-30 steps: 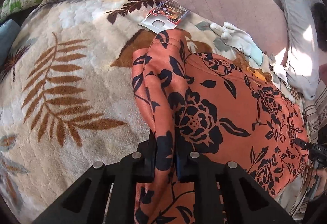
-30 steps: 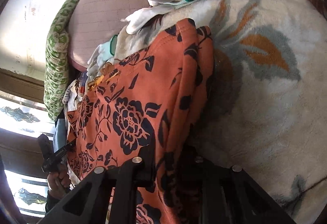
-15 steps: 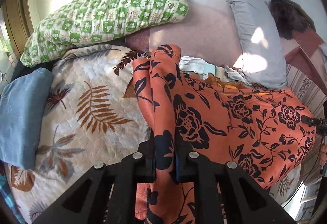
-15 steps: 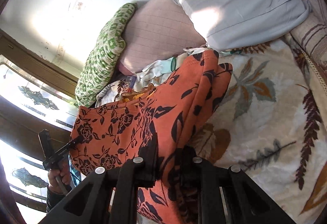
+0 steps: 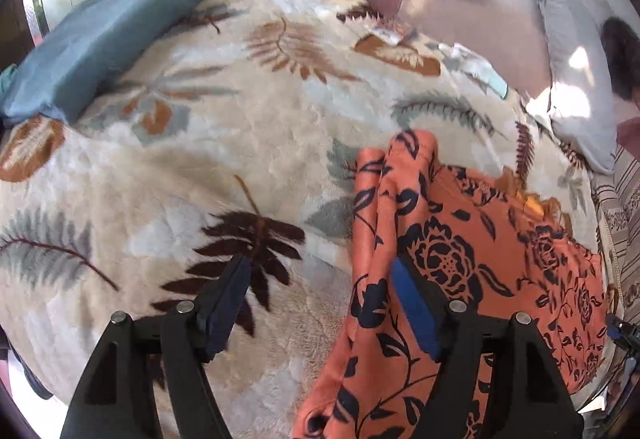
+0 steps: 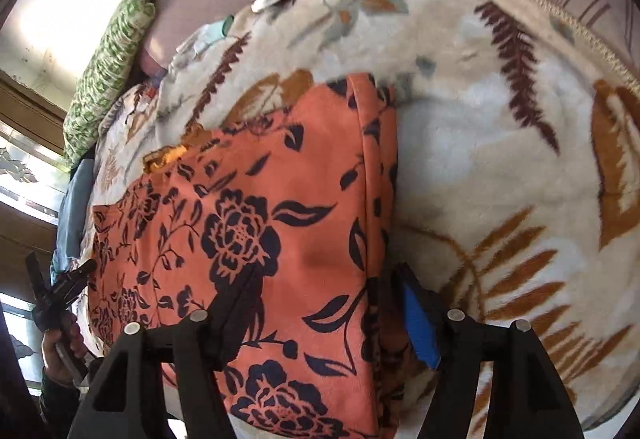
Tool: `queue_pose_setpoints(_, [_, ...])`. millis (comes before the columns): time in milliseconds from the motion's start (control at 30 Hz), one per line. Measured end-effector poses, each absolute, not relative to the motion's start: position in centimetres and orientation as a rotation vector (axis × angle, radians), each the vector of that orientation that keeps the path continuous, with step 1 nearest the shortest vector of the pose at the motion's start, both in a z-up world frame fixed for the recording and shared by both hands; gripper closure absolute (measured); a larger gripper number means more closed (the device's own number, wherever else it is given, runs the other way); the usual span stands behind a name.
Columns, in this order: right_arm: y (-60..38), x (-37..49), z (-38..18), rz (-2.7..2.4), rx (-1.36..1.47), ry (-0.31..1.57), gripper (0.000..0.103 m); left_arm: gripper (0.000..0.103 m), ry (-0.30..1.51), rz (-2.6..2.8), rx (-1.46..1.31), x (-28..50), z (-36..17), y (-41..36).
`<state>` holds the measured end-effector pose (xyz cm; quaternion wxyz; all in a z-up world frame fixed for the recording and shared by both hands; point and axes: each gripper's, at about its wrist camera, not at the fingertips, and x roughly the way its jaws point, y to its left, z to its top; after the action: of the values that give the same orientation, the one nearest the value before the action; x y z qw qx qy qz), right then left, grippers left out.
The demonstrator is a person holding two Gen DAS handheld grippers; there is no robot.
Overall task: Fold small clothes
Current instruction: 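Release the folded blouse and press it flat with both tools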
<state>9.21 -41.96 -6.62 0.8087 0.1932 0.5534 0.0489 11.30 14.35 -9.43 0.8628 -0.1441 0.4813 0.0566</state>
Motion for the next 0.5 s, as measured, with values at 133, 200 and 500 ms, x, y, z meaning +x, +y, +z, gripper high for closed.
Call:
queue_pose_setpoints(133, [-41.7, 9.0, -0.3, 0.128, 0.366, 1.023, 0.029, 0.028, 0.862, 0.041, -0.245, 8.2, -4.2, 13.3])
queue_pose_setpoints(200, [-39.6, 9.9, 0.4, 0.295, 0.420, 1.042, 0.026, 0.025, 0.857, -0.081, -0.229, 7.2, -3.6, 11.2])
queue_pose_setpoints(500, [-22.9, 16.9, -9.4, 0.870, 0.445, 1.477, 0.026, 0.024, 1.066, -0.175, -0.014, 8.0, -12.1, 3.8])
